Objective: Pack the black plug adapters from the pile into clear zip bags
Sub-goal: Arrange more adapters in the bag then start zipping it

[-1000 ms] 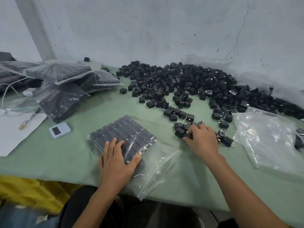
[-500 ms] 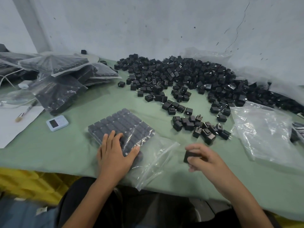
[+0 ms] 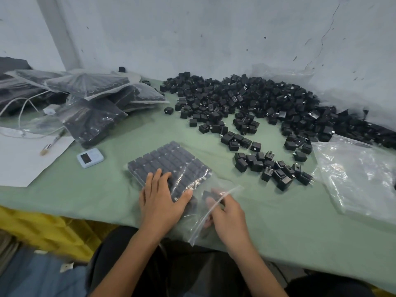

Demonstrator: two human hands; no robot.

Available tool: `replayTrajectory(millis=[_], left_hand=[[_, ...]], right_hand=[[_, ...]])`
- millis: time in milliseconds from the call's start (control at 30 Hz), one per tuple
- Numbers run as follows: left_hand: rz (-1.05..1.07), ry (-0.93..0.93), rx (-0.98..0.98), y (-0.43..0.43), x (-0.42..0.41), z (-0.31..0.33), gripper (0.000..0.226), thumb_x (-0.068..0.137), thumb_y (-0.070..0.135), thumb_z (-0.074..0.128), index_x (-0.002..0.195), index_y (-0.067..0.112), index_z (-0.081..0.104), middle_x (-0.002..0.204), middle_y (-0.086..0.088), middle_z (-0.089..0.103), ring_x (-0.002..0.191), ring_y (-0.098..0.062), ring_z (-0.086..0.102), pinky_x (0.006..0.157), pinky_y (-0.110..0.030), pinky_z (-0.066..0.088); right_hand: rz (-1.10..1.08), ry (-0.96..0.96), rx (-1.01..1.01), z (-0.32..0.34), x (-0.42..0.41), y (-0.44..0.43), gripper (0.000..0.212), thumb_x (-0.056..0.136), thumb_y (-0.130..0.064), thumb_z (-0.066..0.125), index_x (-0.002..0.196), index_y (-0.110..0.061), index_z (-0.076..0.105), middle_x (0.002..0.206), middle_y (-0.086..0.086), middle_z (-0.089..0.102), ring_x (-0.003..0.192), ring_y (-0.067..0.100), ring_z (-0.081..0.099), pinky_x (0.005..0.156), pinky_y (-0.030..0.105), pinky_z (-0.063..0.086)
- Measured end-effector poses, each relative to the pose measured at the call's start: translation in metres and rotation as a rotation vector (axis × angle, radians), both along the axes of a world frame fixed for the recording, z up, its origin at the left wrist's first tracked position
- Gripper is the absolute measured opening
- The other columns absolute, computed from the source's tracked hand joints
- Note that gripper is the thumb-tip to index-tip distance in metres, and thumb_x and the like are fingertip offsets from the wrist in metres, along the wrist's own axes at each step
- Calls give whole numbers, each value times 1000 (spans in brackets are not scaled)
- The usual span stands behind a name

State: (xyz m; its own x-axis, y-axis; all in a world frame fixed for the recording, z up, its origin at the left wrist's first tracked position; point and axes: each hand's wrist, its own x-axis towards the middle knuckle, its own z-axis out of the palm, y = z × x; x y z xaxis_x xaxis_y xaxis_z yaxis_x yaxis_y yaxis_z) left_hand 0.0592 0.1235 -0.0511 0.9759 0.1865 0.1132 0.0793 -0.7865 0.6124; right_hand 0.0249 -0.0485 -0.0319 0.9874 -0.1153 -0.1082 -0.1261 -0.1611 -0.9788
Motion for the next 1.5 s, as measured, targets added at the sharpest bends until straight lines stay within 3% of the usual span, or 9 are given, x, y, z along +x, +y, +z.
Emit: replayTrajectory(millis=[133,300,500,667,800,900,1100,1267,1500], left_hand=[[-1,-11,6,0,0,-1,83,84,75,46,151,31,26,166,9,6,152,-10,-7,124,-42,4],[-1,-18,5,0,1,-3,84,83,77,43,152,32,26,166,10,5,152,-8,-8,123,-41,2],[7,-32,14,0,1,-6,83,83,77,44,151,32,27,166,9,7,152,-10,-7,124,-42,4],[10,-19,24,0,0,-3,97,71,88,32,151,32,25,166,9,8,152,-8,-6,123,-41,4],[13,-11,47,0,2,-2,102,67,90,32,150,31,25,166,8,9,152,-10,-6,123,-43,5],[7,10,73,1,3,-3,105,67,92,36,151,31,23,166,7,7,152,-12,-6,123,-43,4],[5,32,104,0,5,-3,107,65,93,33,152,31,21,166,7,7,152,-12,-4,123,-45,5],[9,37,196,0,14,5,98,66,92,32,147,36,29,163,3,17,151,-19,6,121,-45,4],[-44,44,229,2,19,4,96,71,93,26,148,37,28,166,4,12,152,-14,2,121,-43,-4]], right_hand=[[4,-66,-150,-2,8,13,7,97,-31,60,103,-30,64,73,-13,72,60,3,68,54,8,46],[10,-127,-368,-7,14,17,18,96,-42,57,102,-32,70,93,-9,69,91,8,65,83,30,52],[-64,-49,-261,-4,21,18,7,83,-43,69,85,-38,64,77,-16,69,73,-4,63,71,22,50],[-35,-47,-248,-9,20,17,10,86,-41,61,93,-36,66,80,-9,70,80,8,66,75,29,54],[42,-58,-201,-11,16,13,17,85,-33,51,93,-37,66,75,0,69,62,12,68,59,35,58],[64,-90,-189,-13,15,9,38,90,-28,48,105,-58,65,89,-13,70,80,3,68,70,19,54],[113,-113,-337,-15,11,6,46,92,-17,55,132,-40,60,113,-12,59,105,2,57,85,5,39],[186,-110,-351,-9,14,10,51,79,-22,51,127,-34,62,118,-6,65,109,10,61,97,35,50],[173,-113,-386,-14,15,9,48,88,-18,64,133,-35,57,126,-12,64,116,7,59,101,30,47]])
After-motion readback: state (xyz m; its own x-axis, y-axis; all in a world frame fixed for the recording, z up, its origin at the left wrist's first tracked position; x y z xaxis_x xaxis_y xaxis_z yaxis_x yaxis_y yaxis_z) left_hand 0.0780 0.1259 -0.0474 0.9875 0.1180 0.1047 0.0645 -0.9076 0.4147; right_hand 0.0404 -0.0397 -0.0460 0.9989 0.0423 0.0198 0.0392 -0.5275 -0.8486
